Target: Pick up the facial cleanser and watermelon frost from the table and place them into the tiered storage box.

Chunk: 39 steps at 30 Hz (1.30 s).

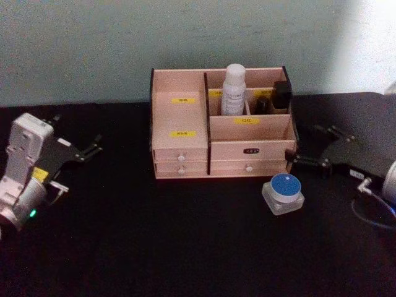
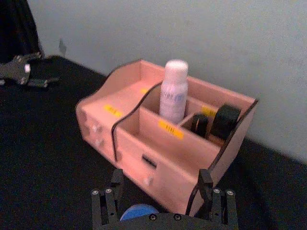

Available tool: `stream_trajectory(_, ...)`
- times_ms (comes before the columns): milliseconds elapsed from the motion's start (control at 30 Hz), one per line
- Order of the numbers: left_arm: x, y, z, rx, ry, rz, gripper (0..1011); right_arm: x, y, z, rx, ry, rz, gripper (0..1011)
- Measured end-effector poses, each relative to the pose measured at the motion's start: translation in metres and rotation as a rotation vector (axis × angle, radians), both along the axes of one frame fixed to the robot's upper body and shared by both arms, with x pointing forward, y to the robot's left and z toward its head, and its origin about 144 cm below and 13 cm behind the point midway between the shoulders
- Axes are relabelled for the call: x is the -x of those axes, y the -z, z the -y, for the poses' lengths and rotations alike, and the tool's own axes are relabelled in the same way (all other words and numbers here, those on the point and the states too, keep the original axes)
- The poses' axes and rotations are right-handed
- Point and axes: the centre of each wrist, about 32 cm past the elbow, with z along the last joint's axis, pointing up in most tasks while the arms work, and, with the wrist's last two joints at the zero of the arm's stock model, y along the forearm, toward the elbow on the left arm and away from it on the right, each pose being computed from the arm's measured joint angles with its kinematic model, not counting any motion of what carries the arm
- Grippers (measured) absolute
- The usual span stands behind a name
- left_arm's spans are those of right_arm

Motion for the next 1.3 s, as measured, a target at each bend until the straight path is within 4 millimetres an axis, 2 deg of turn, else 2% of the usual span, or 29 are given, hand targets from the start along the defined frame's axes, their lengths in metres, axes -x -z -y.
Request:
stream_trajectory(133,0.0,0.0,0.0,0.0,0.0,0.0,1001,0.014,0.003,0.003,0.018,-0.003,-0.059,1002)
stream_trajectory(400,0.0,0.0,0.0,0.0,0.0,0.0,1001,0.022,0.014,0.0,0.06,0.009,-0.148,1002)
stream_trajectory(733,0.0,0.0,0.0,0.0,0.0,0.0,1001,0.012,0.026,-0.006,0.088,0.002,-0.21,1002)
stream_trajectory(1300,0.0,0.0,0.0,0.0,0.0,0.0,1001,0.002,0.033,-0.011,0.091,-0.02,-0.231,1002)
